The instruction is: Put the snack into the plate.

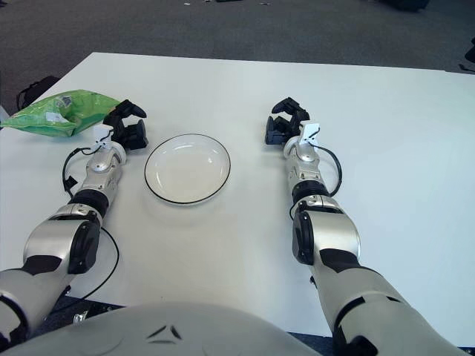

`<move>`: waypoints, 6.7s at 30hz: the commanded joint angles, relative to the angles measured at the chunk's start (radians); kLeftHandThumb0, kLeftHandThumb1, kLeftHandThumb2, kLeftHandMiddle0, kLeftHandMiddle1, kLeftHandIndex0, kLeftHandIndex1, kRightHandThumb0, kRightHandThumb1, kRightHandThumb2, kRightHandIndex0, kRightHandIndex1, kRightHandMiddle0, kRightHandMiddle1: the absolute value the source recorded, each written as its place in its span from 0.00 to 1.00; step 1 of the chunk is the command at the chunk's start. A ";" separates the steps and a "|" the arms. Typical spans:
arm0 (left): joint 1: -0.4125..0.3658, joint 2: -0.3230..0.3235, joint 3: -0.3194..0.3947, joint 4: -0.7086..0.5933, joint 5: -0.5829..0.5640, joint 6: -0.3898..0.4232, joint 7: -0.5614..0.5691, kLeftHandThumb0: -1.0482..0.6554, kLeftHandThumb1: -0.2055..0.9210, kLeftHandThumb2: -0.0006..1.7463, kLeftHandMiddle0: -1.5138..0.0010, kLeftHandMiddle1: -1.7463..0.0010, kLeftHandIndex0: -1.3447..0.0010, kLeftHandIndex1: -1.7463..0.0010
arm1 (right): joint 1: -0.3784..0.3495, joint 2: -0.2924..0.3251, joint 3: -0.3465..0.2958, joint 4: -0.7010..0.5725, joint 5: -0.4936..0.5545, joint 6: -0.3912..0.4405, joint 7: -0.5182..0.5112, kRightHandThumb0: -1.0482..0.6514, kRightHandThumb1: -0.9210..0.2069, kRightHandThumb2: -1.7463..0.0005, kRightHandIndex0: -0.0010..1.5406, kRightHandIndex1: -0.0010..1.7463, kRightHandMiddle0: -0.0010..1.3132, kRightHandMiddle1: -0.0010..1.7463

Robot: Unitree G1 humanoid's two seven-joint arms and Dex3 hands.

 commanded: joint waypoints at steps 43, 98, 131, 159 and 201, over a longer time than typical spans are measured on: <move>0.113 0.013 0.099 -0.439 -0.092 0.020 0.036 0.33 0.45 0.76 0.14 0.00 0.54 0.00 | 0.054 0.009 -0.018 0.044 -0.003 0.026 0.031 0.61 0.84 0.05 0.58 0.93 0.50 1.00; 0.111 0.317 0.074 -0.786 0.597 0.312 0.639 0.32 0.40 0.80 0.25 0.00 0.50 0.00 | 0.018 0.011 -0.028 0.116 -0.017 0.068 0.043 0.61 0.84 0.03 0.57 0.98 0.50 1.00; -0.327 0.578 -0.474 0.173 0.823 0.397 0.357 0.11 1.00 0.40 0.92 0.58 1.00 0.45 | 0.020 0.021 -0.022 0.109 -0.028 0.074 0.059 0.61 0.82 0.04 0.56 0.97 0.48 1.00; -0.293 0.474 -0.505 0.187 0.707 0.515 0.200 0.03 1.00 0.58 0.98 0.83 1.00 0.71 | 0.017 0.022 0.006 0.106 -0.049 0.069 0.066 0.61 0.82 0.04 0.54 0.99 0.49 1.00; -0.175 0.418 -0.324 0.188 0.457 0.300 0.010 0.03 1.00 0.47 0.95 0.69 1.00 0.68 | 0.025 0.018 0.018 0.099 -0.047 0.065 0.143 0.61 0.86 0.01 0.58 0.98 0.50 1.00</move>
